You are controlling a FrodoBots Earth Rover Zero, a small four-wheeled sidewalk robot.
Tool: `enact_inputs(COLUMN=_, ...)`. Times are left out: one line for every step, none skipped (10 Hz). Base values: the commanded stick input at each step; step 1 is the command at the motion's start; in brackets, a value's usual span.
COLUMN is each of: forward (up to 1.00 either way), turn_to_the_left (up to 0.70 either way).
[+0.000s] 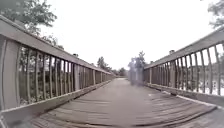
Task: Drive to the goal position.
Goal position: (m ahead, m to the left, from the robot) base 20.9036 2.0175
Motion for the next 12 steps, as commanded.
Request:
enact_inputs(forward=0.3, turn_to_the_left=0.0)
enact_inputs(forward=0.3, turn_to_the_left=0.0)
enact_inputs(forward=0.3, turn_to_the_left=0.0)
enact_inputs(forward=0.3, turn_to_the_left=0.0)
enact_inputs(forward=0.3, turn_to_the_left=0.0)
enact_inputs(forward=0.3, turn_to_the_left=0.0)
enact_inputs(forward=0.3, turn_to_the_left=0.0)
enact_inputs(forward=0.3, turn_to_the_left=0.0)
enact_inputs(forward=0.3, turn_to_the_left=0.0)
enact_inputs(forward=0.3, turn_to_the_left=0.0)
enact_inputs(forward=0.3, turn_to_the_left=0.0)
enact_inputs(forward=0.3, turn_to_the_left=0.0)
